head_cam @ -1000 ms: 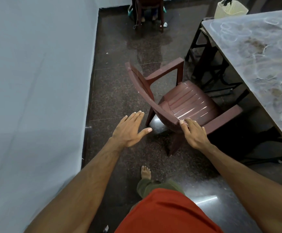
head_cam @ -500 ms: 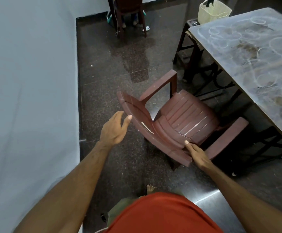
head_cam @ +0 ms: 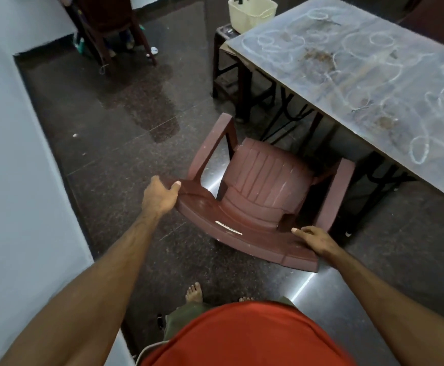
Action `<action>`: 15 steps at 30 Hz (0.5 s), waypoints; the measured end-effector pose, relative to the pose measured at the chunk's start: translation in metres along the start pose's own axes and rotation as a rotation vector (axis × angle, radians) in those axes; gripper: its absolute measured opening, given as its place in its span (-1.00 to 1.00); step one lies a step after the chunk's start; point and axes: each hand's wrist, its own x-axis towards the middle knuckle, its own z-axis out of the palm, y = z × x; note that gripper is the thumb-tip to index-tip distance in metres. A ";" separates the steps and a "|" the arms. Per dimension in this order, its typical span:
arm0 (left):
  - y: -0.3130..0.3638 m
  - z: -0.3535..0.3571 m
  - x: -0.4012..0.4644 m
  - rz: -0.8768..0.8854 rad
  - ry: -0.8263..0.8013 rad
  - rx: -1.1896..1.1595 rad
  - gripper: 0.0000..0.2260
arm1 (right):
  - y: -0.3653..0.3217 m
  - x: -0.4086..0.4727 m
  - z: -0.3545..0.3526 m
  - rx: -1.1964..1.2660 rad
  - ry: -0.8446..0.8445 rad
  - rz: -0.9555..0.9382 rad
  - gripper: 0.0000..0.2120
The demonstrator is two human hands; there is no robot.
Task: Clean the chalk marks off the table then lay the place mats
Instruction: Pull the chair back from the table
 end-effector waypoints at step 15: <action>0.026 -0.020 0.065 -0.180 -0.687 -0.103 -0.92 | -0.037 -0.045 0.018 -0.060 0.206 0.346 -0.41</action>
